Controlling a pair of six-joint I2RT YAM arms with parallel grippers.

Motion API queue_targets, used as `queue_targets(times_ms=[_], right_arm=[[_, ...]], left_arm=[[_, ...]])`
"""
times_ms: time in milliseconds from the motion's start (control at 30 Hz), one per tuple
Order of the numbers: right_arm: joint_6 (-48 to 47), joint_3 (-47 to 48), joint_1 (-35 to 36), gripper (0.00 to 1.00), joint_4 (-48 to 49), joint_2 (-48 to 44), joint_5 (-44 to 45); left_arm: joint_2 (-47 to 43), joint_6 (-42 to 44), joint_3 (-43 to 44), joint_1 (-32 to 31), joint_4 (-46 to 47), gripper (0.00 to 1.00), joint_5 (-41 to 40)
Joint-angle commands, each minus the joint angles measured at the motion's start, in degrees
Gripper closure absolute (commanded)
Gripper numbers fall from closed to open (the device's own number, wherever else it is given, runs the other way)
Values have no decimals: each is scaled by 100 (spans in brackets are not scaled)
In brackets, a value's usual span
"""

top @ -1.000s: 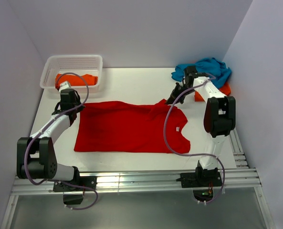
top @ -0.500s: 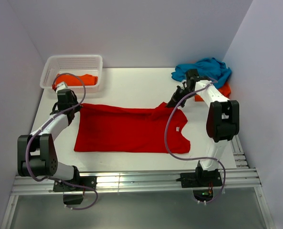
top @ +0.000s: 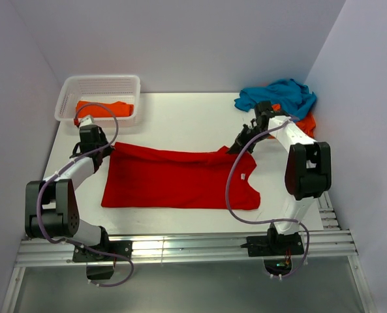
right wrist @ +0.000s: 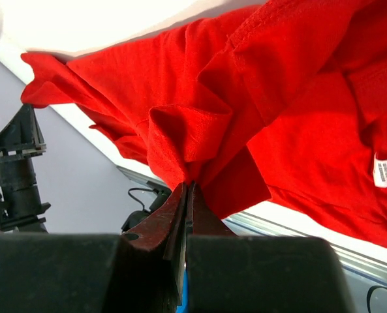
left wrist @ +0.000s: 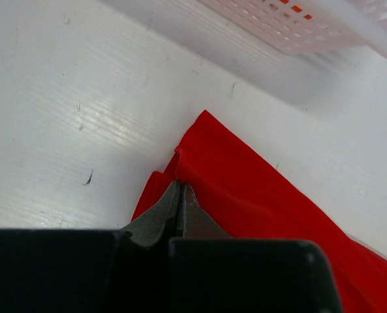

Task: Roll the t-shirts
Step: Fold the tshirt

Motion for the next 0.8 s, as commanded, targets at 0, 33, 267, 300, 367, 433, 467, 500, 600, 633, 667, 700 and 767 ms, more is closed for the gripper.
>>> queue_targets(times_ms=[0, 33, 267, 300, 367, 433, 467, 500, 600, 633, 667, 700, 767], right_arm=[[124, -86, -52, 100, 87, -462, -123], [124, -112, -52, 100, 96, -489, -123], [211, -568, -43, 100, 184, -761, -141], [212, -604, -43, 100, 201, -779, -158], [246, -709, -43, 100, 237, -849, -141], [255, -754, -43, 100, 254, -893, -132], [264, -797, -52, 100, 254, -911, -132], [256, -824, -43, 100, 272, -928, -132], [256, -947, -52, 100, 298, -972, -114], [256, -1034, -43, 100, 307, -973, -97], [256, -1078, -43, 100, 307, -999, -88], [256, -1131, -43, 100, 359, -1016, -88], [264, -1307, -43, 100, 386, -1069, -62]], left_arm=[[-119, -15, -26, 24, 155, 100, 27], [-146, -15, -35, 24, 120, 100, 9], [-269, -147, -149, 24, -91, 100, -88], [-269, -173, -158, 24, -144, 100, -79], [-286, -244, -176, 24, -188, 100, -114], [-339, -296, -219, 24, -223, 100, -123], [-357, -323, -272, 24, -223, 100, -114], [-392, -341, -299, 24, -241, 100, -105], [-436, -367, -360, 24, -337, 100, -106], [-445, -376, -395, 24, -364, 100, -140], [-445, -419, -413, 24, -364, 100, -175], [-488, -428, -430, 33, -364, 100, -202], [-506, -472, -483, 24, -364, 100, -254]])
